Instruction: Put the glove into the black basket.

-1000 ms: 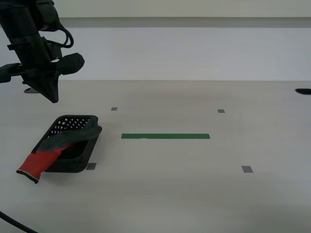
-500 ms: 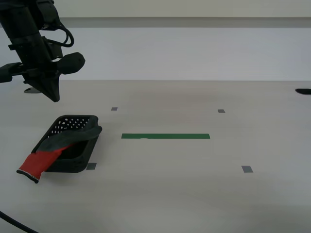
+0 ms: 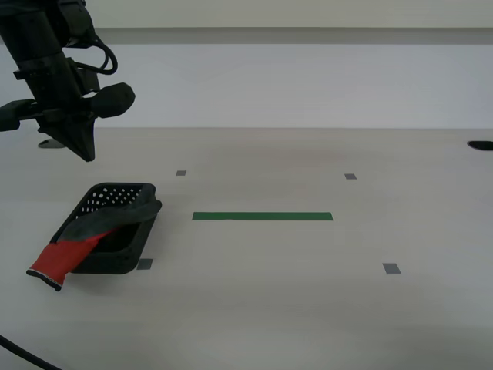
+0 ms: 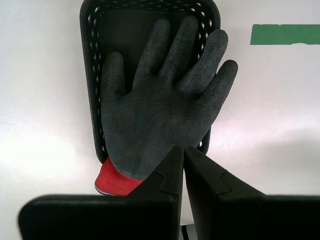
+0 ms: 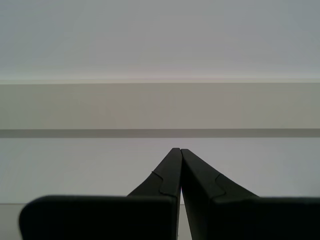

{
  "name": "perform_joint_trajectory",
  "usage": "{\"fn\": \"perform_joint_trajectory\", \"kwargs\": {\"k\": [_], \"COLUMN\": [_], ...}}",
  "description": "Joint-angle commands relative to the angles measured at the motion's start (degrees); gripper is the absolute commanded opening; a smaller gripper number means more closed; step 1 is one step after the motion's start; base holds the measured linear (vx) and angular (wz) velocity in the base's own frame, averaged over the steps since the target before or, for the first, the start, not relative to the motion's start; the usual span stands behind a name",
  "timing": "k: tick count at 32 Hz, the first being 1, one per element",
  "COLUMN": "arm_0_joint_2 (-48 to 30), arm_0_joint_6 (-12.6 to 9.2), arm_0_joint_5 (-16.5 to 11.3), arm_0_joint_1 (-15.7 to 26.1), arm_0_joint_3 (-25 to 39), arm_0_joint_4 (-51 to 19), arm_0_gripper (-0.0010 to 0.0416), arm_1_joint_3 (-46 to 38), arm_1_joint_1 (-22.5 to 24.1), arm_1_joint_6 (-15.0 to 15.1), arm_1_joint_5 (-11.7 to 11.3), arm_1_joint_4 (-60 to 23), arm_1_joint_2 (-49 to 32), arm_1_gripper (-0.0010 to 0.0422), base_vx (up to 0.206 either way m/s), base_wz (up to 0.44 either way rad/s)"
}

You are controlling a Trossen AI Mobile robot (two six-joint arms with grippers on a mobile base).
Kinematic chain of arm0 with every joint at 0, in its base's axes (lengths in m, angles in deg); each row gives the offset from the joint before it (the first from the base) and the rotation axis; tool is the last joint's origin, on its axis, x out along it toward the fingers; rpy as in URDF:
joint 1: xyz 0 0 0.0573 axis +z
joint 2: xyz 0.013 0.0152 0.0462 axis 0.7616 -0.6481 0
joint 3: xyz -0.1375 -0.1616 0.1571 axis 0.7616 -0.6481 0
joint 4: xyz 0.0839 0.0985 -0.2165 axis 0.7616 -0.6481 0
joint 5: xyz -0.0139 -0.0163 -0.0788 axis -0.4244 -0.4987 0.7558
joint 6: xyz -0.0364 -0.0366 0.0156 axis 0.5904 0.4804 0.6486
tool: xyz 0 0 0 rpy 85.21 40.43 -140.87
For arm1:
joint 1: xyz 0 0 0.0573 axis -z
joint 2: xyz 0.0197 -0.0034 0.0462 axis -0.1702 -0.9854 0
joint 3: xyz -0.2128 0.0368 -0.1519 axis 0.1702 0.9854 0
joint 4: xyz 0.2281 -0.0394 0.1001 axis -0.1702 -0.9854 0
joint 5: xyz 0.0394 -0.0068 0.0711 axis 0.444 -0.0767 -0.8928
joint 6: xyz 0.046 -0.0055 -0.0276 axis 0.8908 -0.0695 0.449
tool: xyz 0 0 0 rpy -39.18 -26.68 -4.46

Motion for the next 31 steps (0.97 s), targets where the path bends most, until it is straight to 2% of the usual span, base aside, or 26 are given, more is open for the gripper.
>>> {"fn": "perform_joint_trajectory", "kwargs": {"k": [1, 31], "arm_0_joint_2": [0.0, 0.0], "arm_0_joint_6": [0.0, 0.0], "arm_0_joint_5": [0.1, 0.1], "arm_0_joint_1": [0.0, 0.0], "arm_0_joint_3": [0.1, 0.1], "arm_0_joint_4": [0.2, 0.2], "arm_0_gripper": [0.0001, 0.0001], "arm_1_joint_3": [0.0, 0.0], "arm_1_joint_1": [0.0, 0.0], "arm_1_joint_6": [-0.1, -0.1], "arm_1_joint_5": [0.1, 0.1], "arm_1_joint_4": [0.0, 0.1], "arm_1_joint_2": [0.0, 0.0], "arm_1_gripper": [0.0002, 0.0002], "base_vx": [0.000, 0.000], "base_wz": [0.000, 0.000]}}
